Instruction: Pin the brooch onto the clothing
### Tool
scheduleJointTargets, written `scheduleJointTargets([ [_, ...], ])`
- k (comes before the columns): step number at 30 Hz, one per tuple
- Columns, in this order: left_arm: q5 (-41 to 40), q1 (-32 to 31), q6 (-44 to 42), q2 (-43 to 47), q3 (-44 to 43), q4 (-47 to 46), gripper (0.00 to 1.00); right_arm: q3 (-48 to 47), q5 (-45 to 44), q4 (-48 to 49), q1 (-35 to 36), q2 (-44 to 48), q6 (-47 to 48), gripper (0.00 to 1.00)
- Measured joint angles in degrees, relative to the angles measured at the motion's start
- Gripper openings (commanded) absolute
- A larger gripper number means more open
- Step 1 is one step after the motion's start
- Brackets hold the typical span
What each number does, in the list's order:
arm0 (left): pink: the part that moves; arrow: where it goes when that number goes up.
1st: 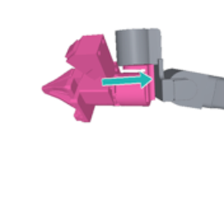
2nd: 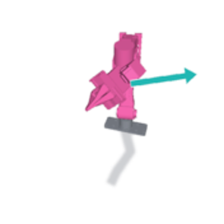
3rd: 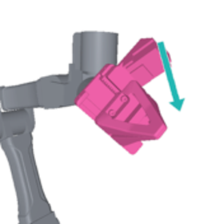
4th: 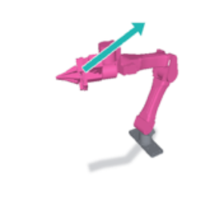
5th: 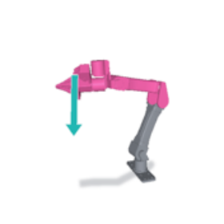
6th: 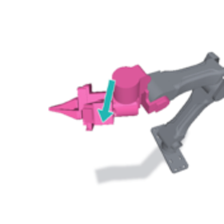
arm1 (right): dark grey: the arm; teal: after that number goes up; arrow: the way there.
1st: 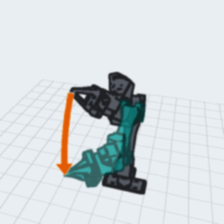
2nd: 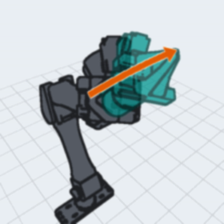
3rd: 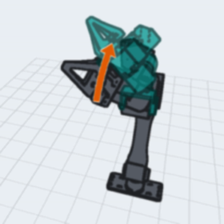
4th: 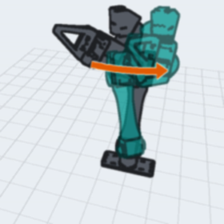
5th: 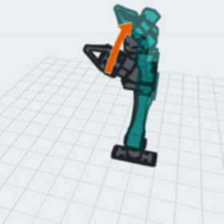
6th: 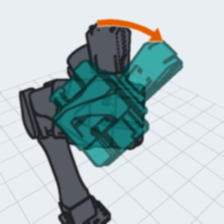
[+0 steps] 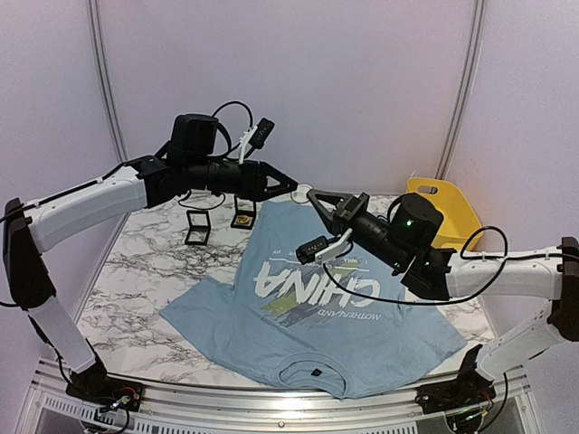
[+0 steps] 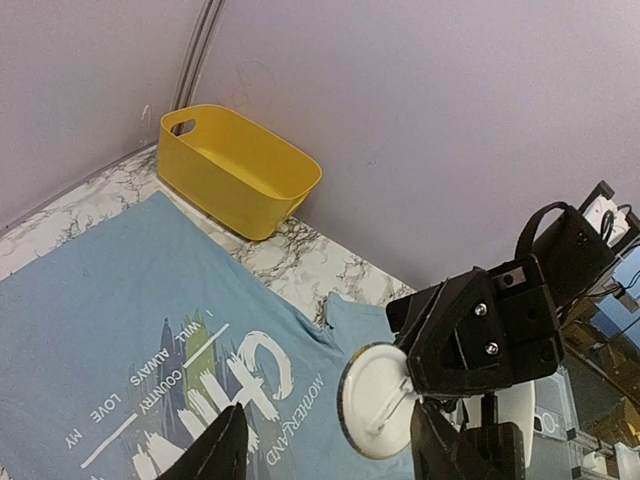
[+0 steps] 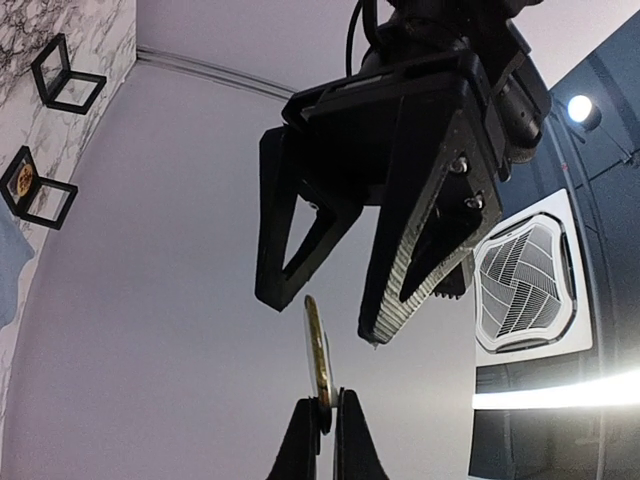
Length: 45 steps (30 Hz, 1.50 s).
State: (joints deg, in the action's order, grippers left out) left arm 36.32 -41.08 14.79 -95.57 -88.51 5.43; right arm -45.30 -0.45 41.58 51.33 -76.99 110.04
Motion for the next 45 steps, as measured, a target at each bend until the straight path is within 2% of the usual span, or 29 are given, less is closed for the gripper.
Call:
scheduleJointTargets([
  [5, 0.96, -0.02, 3.28, -0.28, 0.31, -4.31, 0.31, 0.00, 0.59, 0.00, 0.15, -0.15, 0.00, 0.00],
  [7, 1.66, -0.02, 4.57, -1.16, 0.28, -6.16, 0.27, 0.00, 0.79, 0.02, 0.22, -0.22, 0.00, 0.00],
  [15, 3.67, 0.07, 8.33, -4.50, 0.33, -7.91, 0.28, 0.00, -1.51, 2.45, 0.33, -2.84, 0.00, 0.00],
  [23, 5.84, 0.00, 11.19, -4.50, 0.66, -9.84, 0.21, 0.00, -3.87, 6.69, 0.44, -4.28, 0.11, 0.00],
  [30, 6.40, 0.76, 12.33, -4.48, 1.07, -10.47, 0.00, 0.00, -4.59, 9.16, 0.52, -6.21, 0.13, 0.00],
  [41, 7.13, 1.14, 12.68, -3.87, 1.84, -11.65, 0.00, 0.00, -4.81, 10.25, 0.26, -7.06, 0.09, 0.01],
  [45, 6.51, 0.94, 11.96, -2.73, 3.58, -12.17, 0.00, -0.13, -5.07, 10.25, 0.26, -7.80, -1.49, 0.53],
])
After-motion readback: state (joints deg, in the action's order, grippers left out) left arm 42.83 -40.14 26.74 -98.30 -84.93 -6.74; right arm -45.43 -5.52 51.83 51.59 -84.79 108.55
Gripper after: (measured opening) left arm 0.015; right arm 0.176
